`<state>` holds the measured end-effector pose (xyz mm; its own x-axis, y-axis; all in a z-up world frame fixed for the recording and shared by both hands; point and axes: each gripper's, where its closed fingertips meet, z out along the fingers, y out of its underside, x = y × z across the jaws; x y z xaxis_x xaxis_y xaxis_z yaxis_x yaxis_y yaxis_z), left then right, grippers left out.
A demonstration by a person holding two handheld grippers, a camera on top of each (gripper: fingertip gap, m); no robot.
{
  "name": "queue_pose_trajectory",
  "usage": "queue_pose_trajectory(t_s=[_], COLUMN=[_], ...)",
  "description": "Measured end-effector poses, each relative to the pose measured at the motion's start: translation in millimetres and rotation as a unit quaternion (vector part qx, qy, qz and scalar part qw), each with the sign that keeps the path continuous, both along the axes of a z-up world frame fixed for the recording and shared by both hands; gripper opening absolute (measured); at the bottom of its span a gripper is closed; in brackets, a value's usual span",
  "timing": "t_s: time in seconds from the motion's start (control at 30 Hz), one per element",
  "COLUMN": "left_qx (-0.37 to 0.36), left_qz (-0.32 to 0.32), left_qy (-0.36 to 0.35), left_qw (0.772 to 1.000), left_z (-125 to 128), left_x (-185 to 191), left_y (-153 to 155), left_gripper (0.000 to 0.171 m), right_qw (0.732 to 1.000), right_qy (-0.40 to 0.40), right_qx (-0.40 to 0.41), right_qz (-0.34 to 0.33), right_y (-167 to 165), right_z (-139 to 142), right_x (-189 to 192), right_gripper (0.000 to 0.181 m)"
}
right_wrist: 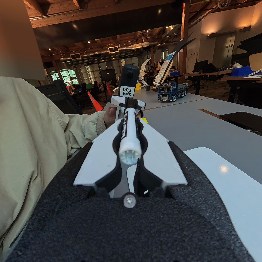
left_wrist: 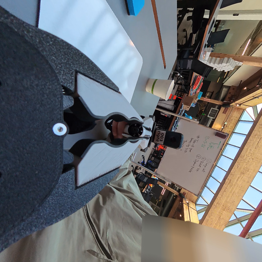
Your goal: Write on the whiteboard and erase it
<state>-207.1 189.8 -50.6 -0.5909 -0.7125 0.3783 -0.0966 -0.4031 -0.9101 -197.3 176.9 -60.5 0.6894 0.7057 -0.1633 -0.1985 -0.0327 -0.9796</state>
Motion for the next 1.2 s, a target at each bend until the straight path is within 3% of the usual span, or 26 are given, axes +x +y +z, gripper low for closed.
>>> queue_pose_trajectory(t_s=[0.2,0.37,0.6,0.9,1.1,1.2], left_qx=[-0.046,-0.135,-0.194,-0.167,-0.122,-0.079], left_qz=[0.013,0.009,-0.044,-0.015,-0.013,0.026], left_qy=[0.036,0.075,0.092,0.080,0.061,0.046], left_qw=[0.998,0.988,0.976,0.983,0.991,0.995], left_z=[-4.3,-7.5,-6.7,-6.2,-6.0,-1.8], left_x=[6.8,12.8,10.0,15.8,11.9,8.1], left_y=[7.1,13.4,9.4,9.1,11.0,29.2], left_gripper=[0.018,0.016,0.016,0.018,0.018,0.018], right_qw=[0.999,0.997,0.996,0.996,0.997,0.994], right_qy=[-0.011,-0.039,-0.047,-0.041,-0.043,-0.041], right_qx=[-0.001,0.021,0.038,0.034,-0.010,-0.030], right_qz=[-0.032,-0.071,-0.068,-0.078,-0.058,-0.100], right_y=[6.4,10.8,9.3,12.4,14.4,17.5], right_z=[-4.5,-7.6,-6.6,-6.3,-10.8,-8.2], right_x=[5.2,8.5,4.9,7.4,7.7,31.4], right_gripper=[0.016,0.016,0.016,0.017,0.019,0.039])
